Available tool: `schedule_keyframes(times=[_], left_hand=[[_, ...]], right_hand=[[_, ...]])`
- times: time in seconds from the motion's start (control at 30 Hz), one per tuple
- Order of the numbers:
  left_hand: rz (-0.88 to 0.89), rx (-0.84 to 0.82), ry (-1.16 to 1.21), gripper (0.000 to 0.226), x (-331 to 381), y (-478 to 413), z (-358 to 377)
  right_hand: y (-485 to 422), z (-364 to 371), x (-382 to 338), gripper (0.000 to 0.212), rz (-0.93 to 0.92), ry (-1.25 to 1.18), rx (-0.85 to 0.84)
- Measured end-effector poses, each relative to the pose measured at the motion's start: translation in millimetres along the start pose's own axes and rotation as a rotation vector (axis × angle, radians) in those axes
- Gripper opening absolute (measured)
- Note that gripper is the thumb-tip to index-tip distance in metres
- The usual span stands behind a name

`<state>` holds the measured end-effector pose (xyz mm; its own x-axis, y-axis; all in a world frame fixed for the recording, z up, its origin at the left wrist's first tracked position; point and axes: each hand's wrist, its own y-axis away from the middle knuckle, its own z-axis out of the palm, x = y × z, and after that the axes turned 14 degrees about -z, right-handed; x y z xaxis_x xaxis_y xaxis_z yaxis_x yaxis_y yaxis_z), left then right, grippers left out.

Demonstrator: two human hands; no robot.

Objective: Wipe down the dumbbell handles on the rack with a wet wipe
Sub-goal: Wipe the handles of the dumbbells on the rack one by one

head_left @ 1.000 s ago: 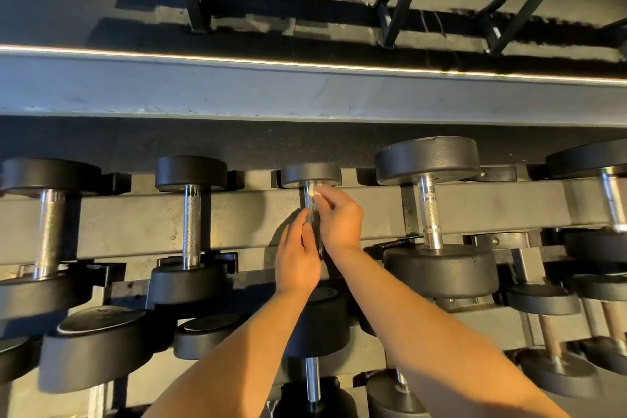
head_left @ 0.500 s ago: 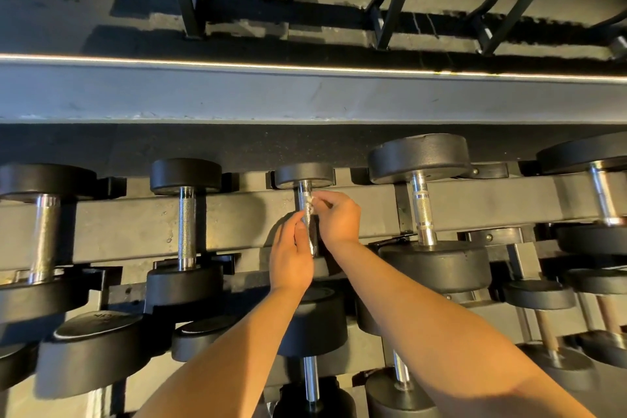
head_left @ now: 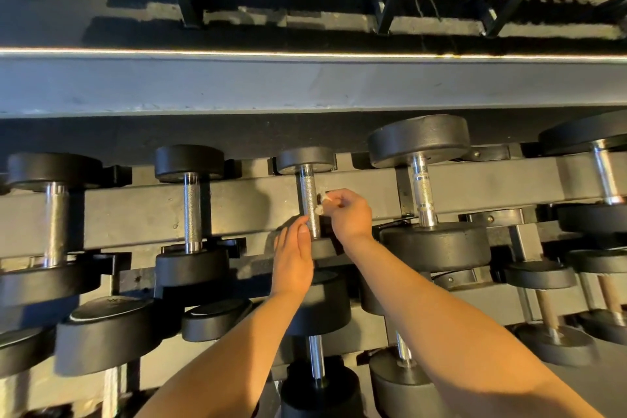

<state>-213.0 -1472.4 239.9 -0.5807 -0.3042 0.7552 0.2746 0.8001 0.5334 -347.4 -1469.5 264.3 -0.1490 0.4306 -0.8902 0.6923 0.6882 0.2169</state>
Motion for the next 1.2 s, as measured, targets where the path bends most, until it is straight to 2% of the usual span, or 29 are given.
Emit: schedule_keyframes(times=[0.13,0.37,0.47,0.6,0.7,0.87,1.0,1.1,1.2], left_hand=[[-0.016,0.024,-0.001,0.041,-0.2,-0.8,2.2],[-0.017,0.015,-0.029,0.042,6.3,3.3,-1.2],[0.021,-0.020,-0.030,0.045,1.6,0.7,-3.7],[0.009,-0.016,0.000,0.045,-4.3,-1.5,-0.8],[0.005,-0.025,-0.026,0.045,-0.6,0.1,-1.9],[0.061,-0.079,-0.028,0.041,6.1,17.5,-17.8],[0.131,-0.044,0.002,0.035,2.2,48.4,-31.2],[0.171,-0.053,0.015,0.031,-8.0,69.8,-31.1],[0.117,-0.119,0.055,0.026,-22.1,91.4,-23.1]], right_hand=[[10.3,11.6,1.8,0.005,0.040,0.026,-0.007],[27.0,0.6,-2.6,0.006,-0.035,0.212,-0.096],[20.7,-3.2,-0.8,0.007,-0.064,0.111,-0.014],[31.0,12.8,11.3,0.006,0.008,0.078,0.060],[41.5,14.0,9.4,0.008,-0.090,0.142,0.055],[68.0,-0.9,-9.5,0.009,-0.173,-0.009,0.044],[107.8,-9.1,-17.7,0.011,-0.283,-0.058,0.056],[133.8,-12.2,-5.3,0.011,-0.225,-0.122,0.050],[155.3,-14.3,12.9,0.013,-0.123,-0.103,0.027]])
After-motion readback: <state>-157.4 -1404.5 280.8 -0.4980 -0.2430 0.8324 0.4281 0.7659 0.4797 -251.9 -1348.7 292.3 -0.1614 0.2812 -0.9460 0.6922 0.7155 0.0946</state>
